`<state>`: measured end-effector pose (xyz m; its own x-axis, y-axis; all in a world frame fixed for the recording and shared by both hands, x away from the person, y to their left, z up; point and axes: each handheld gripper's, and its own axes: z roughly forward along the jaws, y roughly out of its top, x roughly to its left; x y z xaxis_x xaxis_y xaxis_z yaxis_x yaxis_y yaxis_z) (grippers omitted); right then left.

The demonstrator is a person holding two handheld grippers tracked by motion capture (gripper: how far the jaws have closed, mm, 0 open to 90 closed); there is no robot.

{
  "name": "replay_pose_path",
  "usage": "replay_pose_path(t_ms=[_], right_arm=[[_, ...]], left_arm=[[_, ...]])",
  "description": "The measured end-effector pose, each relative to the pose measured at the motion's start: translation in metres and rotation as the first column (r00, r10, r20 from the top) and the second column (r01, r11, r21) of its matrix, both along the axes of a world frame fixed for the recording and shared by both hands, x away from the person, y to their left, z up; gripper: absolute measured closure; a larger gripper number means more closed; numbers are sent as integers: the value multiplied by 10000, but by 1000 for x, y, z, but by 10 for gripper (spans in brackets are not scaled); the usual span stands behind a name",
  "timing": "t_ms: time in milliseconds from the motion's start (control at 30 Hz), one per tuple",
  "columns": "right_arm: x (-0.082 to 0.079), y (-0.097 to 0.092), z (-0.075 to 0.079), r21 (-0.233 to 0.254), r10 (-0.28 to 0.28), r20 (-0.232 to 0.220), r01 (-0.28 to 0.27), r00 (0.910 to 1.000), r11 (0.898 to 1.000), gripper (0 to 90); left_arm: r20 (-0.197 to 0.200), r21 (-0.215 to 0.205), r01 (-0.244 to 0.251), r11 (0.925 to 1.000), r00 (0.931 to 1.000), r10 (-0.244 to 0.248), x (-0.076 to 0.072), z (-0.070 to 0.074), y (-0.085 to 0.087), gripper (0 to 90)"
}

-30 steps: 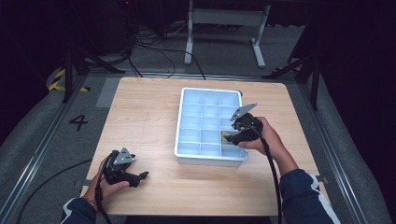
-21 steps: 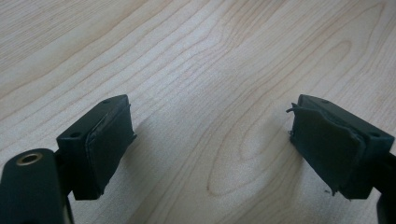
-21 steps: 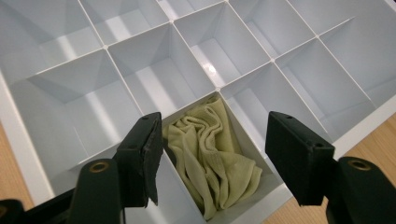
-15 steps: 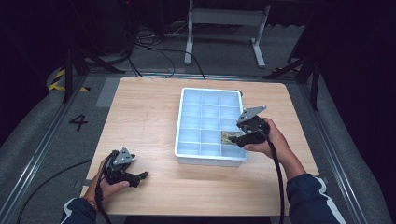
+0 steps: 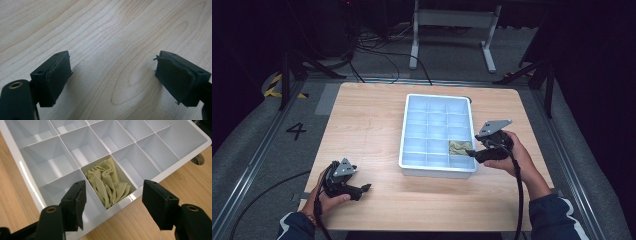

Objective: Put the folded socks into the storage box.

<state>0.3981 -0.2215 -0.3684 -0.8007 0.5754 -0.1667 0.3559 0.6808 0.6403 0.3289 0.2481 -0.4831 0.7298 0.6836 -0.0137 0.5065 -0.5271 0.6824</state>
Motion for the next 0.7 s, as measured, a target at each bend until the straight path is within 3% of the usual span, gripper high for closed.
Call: replay_pose_path(t_ms=[700], right_arm=[[-30, -29, -2, 320, -127, 547, 110, 9984, 9994, 358]], left_arm=[[2, 4, 3, 10000, 10000, -3, 0, 0, 0, 131]])
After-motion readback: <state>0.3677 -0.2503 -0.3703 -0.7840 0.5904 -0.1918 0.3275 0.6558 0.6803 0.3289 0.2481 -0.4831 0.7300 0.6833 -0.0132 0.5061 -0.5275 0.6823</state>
